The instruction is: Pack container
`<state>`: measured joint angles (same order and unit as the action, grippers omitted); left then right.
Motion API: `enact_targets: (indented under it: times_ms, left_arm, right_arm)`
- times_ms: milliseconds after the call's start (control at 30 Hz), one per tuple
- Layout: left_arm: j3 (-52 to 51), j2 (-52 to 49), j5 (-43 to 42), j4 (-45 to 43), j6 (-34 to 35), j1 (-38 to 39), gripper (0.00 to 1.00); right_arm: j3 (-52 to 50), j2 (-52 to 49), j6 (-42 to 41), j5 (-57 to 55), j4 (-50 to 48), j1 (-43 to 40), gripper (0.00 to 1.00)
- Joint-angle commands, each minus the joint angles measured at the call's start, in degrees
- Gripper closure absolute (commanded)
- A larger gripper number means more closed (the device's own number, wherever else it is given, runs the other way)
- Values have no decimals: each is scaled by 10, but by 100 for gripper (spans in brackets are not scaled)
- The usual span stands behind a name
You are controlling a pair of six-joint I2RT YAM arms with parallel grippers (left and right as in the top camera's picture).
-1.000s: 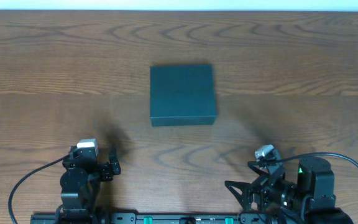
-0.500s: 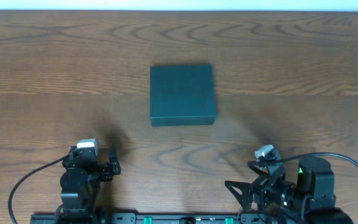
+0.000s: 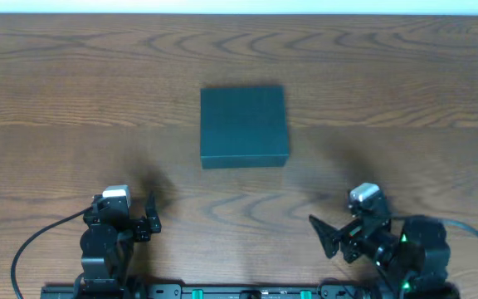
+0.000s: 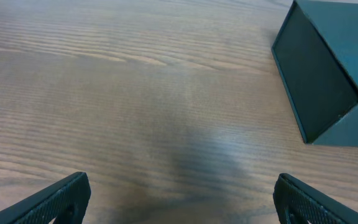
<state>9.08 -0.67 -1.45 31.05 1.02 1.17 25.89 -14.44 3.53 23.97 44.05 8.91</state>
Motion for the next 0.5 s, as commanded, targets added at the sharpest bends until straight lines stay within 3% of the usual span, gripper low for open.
enact_targets:
  times_ms: [0, 133, 467]
  left_arm:
    - [-8, 4, 5, -2, -8, -3, 5]
    - [-8, 4, 5, -2, -8, -3, 5]
    - [-8, 4, 5, -2, -8, -3, 5]
  right_arm:
    - [-54, 52, 4, -100, -16, 17, 1]
    - [-138, 143, 4, -107, -18, 18, 1]
    - [-163, 142, 4, -111, -27, 21, 1]
